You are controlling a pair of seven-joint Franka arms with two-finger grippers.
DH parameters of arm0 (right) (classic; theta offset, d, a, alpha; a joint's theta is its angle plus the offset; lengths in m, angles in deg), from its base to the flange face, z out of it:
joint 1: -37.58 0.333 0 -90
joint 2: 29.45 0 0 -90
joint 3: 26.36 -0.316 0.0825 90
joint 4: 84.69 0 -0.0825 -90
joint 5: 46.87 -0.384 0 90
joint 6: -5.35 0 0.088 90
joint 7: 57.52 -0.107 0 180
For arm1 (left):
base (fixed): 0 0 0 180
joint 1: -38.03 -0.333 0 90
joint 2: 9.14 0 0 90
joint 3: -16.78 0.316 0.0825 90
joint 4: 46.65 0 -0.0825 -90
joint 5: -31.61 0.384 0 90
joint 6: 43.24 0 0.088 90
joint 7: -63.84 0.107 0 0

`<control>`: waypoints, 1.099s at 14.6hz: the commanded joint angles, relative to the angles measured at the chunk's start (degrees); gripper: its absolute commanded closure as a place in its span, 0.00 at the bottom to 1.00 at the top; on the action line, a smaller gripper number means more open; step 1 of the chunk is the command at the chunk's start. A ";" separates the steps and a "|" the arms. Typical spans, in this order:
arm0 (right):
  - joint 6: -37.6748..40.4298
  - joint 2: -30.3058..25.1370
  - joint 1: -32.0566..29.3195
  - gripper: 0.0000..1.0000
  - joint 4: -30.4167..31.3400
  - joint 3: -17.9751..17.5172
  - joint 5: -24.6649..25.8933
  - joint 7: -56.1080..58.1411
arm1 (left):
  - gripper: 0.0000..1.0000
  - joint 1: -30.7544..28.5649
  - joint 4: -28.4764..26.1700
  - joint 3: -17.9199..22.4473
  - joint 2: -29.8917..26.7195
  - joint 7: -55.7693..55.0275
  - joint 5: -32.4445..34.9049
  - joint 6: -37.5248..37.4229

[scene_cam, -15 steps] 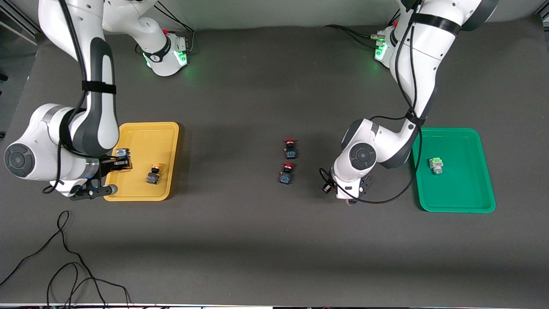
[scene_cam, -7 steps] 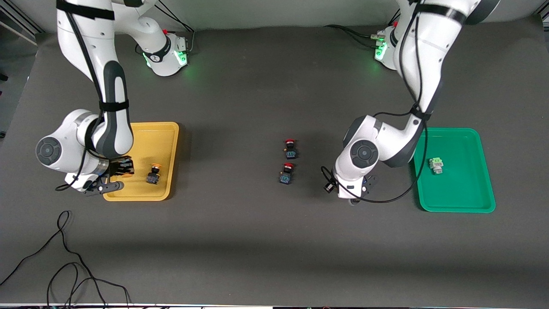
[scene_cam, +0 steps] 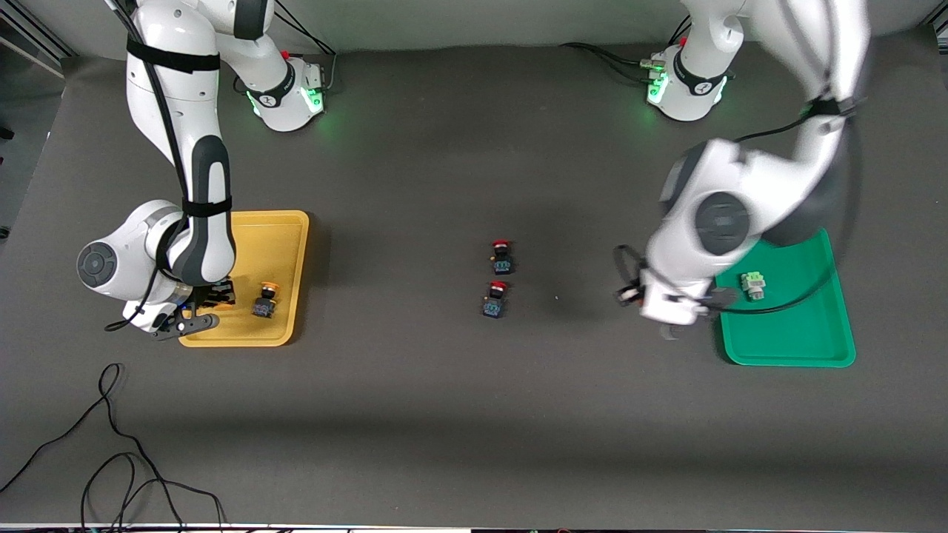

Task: Place green and yellow buttons in trays
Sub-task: 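Place the green switch with the left gripper while the right gripper places orange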

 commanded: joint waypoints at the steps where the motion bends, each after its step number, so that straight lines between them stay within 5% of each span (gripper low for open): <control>1: 0.54 -1.49 0.20 0.41 -0.30 0.50 -1.58 1.75 | 1.00 -10.16 -2.16 -0.30 -4.46 20.74 0.70 -4.84; 4: 3.96 -5.17 0.99 0.37 -0.74 2.68 -1.49 -0.09 | 1.00 -20.90 -2.43 -0.30 -1.06 36.86 5.71 -1.70; 7: 12.90 -7.64 6.41 0.50 -4.59 11.27 0.26 -4.56 | 1.00 -27.24 -7.07 -0.30 3.60 44.70 6.33 6.20; 9: 21.07 -7.64 10.56 0.51 -10.73 17.79 3.77 -10.44 | 1.00 -29.97 -9.89 -0.30 7.20 49.70 6.33 11.48; 16: 48.76 -7.47 9.52 0.53 -37.01 30.01 7.81 -19.08 | 1.00 -32.88 -9.37 -0.39 13.72 59.31 5.98 12.47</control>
